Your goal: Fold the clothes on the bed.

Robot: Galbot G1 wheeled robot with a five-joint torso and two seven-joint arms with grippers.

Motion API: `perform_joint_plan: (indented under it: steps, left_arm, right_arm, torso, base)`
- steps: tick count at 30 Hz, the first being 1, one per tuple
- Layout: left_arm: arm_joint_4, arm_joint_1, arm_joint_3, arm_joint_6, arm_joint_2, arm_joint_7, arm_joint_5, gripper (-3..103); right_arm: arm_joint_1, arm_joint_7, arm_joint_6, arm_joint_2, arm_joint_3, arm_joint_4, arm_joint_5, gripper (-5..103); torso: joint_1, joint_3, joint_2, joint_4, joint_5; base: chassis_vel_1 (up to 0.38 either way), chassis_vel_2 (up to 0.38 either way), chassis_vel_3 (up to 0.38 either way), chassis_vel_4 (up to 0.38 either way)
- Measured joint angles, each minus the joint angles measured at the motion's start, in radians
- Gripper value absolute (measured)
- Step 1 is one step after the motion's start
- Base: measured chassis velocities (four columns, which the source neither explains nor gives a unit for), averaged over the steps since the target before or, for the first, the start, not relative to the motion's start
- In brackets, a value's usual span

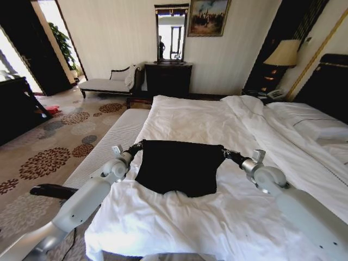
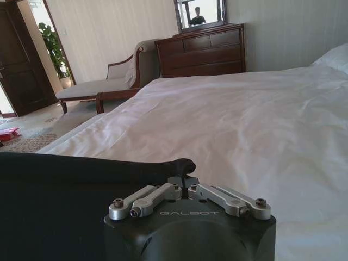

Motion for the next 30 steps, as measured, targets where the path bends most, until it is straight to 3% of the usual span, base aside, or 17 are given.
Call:
perform_joint_plan:
  steps: [20,26,30]
  left_arm:
    - [0.279,-0.156,0.081,-0.035,-0.137,0.067,0.052,1]
    - [0.275,-0.155,0.088,-0.046,-0.129,0.082,0.057,1]
    - [0.198,-0.095,0.074,-0.083,-0.095,0.108,0.087,1]
  right_arm:
    - [0.289,-0.057,0.051,0.047,-0.250,-0.250,-0.016,0]
    - [0.277,-0.069,0.067,0.055,-0.245,-0.267,-0.028,0]
    - [0.181,-0.085,0.089,0.051,-0.193,-0.226,-0.064,0]
  torso:
    - [0.000,0.000,0.000,0.0002,-0.0002]
    - [0.000,0.000,0.000,0.0000,-0.0002]
    - [0.000,0.000,0.000,-0.0005,-0.0001]
  base:
    - [0.000,0.000,0.000,0.000]
    - [0.000,0.000,0.000,0.000]
    - [0.000,0.000,0.000,0.000]
